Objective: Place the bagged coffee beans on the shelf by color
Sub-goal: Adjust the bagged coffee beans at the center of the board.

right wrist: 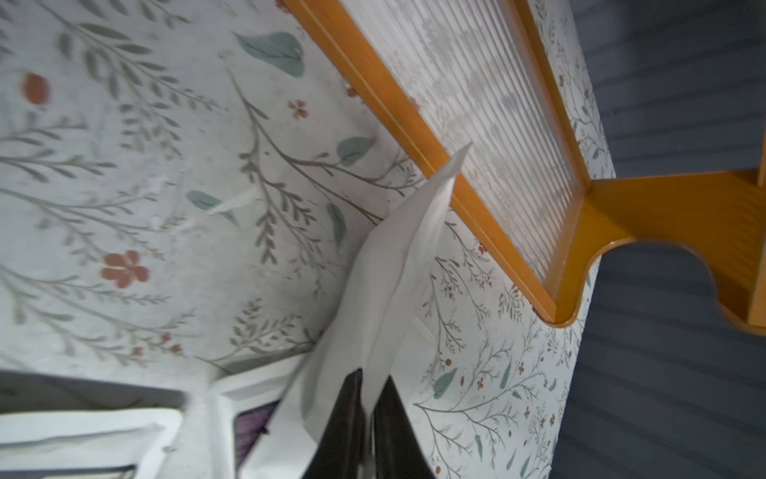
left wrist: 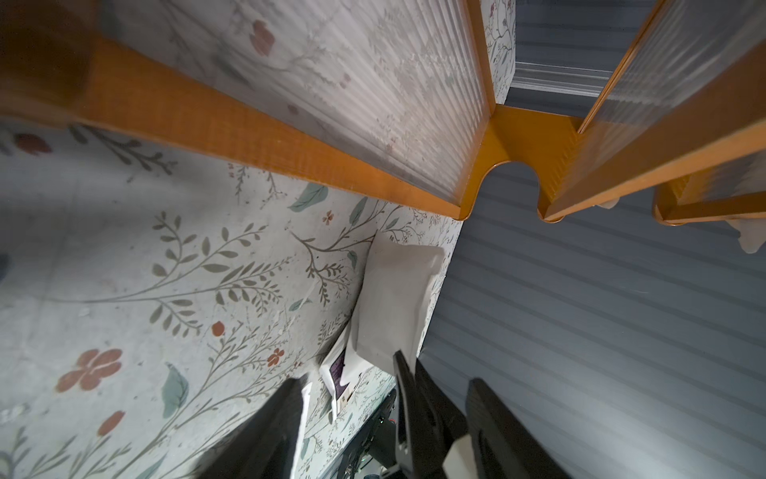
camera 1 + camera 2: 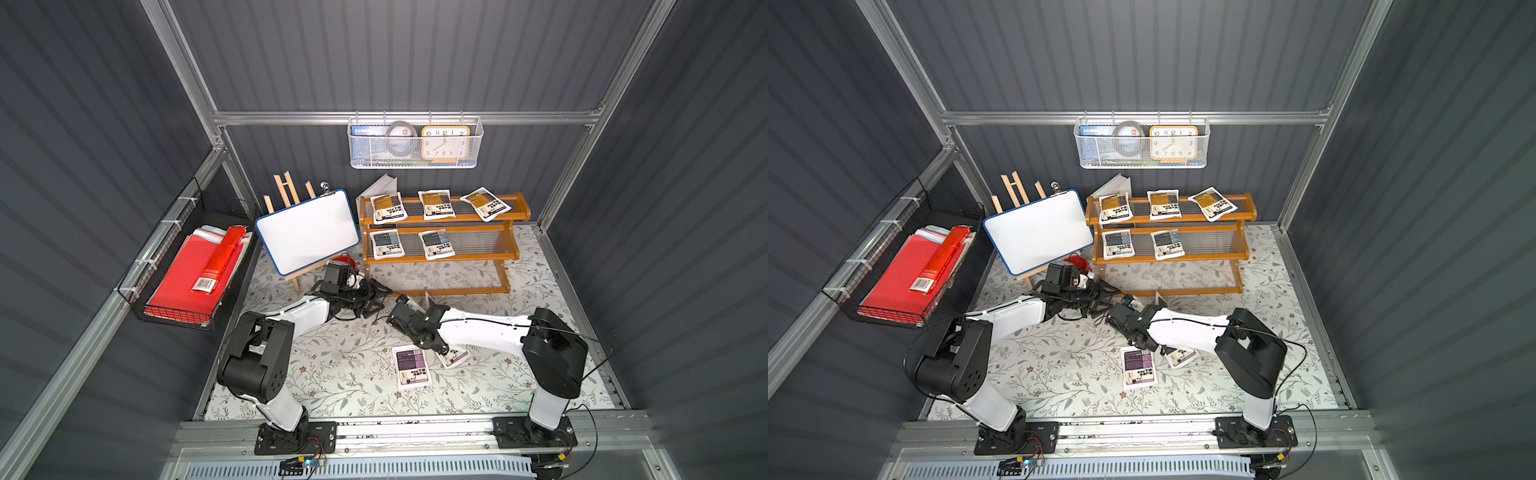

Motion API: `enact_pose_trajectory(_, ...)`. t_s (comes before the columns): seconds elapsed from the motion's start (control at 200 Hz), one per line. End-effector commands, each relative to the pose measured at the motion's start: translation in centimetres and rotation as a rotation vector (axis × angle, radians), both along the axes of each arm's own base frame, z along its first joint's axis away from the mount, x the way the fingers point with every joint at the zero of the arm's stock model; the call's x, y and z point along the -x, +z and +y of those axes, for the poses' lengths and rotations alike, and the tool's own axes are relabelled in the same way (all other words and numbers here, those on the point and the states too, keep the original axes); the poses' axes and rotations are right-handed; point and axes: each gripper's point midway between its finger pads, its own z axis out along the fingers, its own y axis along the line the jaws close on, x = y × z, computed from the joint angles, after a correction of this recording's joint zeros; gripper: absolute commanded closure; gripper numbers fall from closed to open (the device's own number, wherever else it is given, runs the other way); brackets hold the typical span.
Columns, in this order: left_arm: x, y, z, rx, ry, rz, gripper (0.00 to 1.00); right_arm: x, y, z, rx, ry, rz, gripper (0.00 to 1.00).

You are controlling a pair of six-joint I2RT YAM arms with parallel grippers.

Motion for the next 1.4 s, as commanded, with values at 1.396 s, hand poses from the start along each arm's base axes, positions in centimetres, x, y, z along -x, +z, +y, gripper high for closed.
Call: enact_pose_trajectory(1.396, 3.0, -4.9, -10.5, -0.408, -0.548, -0.35, 0.34, 0.0, 0.5, -5.3, -1.26, -0.522, 0.477, 0.37)
